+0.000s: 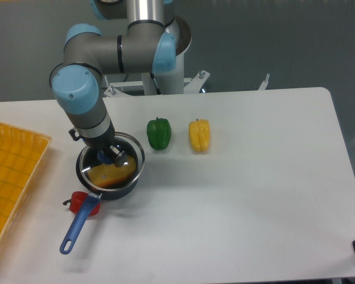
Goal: Close the pot lid
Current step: 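Move the lid over the saucepan rim and lower it, then settle the glass lid onto the saucepan rim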
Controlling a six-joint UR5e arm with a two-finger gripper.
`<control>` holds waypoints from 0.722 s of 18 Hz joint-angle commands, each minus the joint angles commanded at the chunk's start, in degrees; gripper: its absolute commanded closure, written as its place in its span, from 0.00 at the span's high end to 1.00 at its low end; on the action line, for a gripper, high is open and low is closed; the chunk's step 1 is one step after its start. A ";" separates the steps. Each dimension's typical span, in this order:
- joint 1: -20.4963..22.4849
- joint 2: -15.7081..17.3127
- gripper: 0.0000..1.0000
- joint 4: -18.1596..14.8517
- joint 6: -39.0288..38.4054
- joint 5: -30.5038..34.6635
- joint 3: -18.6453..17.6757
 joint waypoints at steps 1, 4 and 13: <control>0.00 0.00 0.57 0.18 -0.09 -0.09 0.08; 0.08 0.00 0.57 0.36 -0.17 -0.18 0.00; -0.09 0.00 0.57 0.36 -0.09 -0.26 -0.36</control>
